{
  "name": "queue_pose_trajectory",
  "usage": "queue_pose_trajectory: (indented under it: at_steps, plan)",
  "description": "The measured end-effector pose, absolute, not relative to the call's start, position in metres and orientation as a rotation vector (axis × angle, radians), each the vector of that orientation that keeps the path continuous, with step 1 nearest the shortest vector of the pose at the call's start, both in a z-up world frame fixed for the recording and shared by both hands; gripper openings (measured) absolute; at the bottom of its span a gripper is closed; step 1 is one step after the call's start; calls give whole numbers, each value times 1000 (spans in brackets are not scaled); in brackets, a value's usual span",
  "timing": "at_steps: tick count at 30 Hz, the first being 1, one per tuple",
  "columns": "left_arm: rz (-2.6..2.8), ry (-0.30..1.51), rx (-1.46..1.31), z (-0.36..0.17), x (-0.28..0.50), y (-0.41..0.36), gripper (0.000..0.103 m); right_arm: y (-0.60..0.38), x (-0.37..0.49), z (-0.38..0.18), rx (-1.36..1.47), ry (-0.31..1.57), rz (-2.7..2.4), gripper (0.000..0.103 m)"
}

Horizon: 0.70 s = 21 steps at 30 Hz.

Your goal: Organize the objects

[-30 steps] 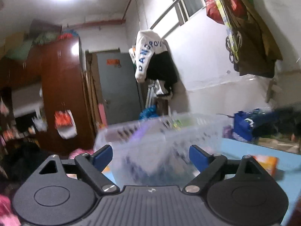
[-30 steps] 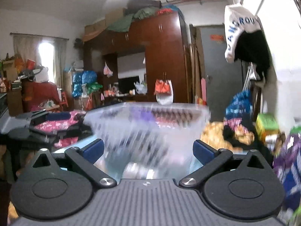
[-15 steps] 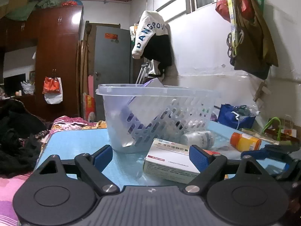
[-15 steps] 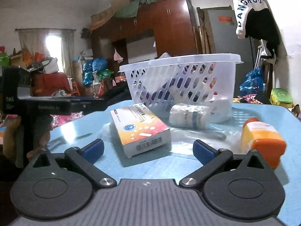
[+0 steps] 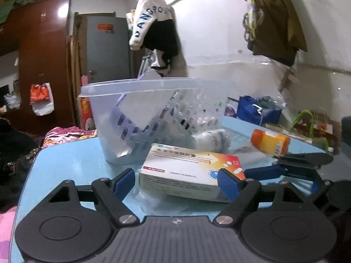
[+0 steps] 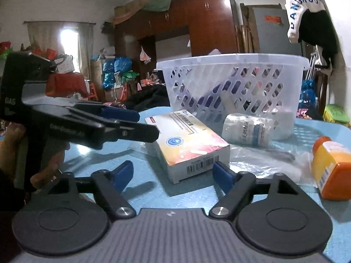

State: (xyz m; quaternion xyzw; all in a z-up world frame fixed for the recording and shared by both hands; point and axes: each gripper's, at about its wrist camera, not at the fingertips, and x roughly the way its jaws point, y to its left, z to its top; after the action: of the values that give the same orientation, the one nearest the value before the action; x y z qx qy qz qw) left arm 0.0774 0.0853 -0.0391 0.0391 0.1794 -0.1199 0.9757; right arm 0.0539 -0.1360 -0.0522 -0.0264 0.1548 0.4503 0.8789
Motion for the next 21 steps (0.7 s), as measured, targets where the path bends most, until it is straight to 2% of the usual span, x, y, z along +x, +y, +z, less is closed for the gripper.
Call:
queue_pose_trajectory:
  at_steps: [8,13,18,19,21]
  plan:
    - [-219,399,168,-26,84,94,86,-135,55,-51,-57,327,932,74]
    - [-303,482,278,-24,105,101,86,-131,58,-49,-76,331,921,73]
    - [-467,592,287,-33,130,110,84,-133,63,-48,-82,341,922,61]
    - [-493,588,296,-33,130,108,79,-135,63,-47,-80,343,922,58]
    - [-504,560,319,-33,126,104,76,-138,65,-47,-82,349,925,56]
